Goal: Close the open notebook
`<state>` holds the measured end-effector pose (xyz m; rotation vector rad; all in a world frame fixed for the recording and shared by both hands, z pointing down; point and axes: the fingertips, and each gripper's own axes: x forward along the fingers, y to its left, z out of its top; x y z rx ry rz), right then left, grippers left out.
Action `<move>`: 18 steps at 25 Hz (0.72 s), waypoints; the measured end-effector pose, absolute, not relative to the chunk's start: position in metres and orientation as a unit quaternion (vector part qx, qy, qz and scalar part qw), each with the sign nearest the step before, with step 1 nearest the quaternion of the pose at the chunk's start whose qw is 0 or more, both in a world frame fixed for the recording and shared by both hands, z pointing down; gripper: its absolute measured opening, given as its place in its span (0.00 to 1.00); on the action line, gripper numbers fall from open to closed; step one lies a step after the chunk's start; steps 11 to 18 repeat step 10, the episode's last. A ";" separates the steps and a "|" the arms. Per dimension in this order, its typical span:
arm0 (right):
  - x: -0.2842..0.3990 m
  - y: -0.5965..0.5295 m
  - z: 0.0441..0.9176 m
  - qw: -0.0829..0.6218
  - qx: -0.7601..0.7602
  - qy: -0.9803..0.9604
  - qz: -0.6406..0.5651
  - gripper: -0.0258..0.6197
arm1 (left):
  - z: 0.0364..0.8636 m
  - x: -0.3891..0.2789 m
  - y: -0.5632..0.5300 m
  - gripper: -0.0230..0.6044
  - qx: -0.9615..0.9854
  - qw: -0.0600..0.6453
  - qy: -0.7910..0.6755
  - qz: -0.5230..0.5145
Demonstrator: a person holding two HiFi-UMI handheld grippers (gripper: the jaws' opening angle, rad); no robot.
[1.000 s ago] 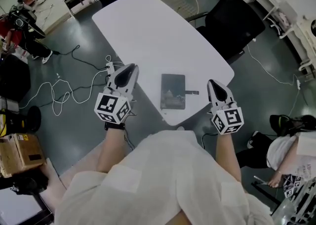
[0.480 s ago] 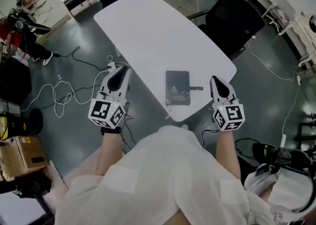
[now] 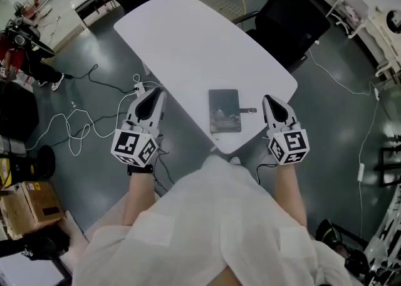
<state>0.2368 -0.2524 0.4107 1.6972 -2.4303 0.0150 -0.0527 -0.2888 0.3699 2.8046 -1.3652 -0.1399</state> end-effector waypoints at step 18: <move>0.229 -0.255 0.416 0.101 0.561 -0.822 0.006 0.04 | 0.373 -0.054 -0.290 0.10 0.901 0.014 -0.432 -0.043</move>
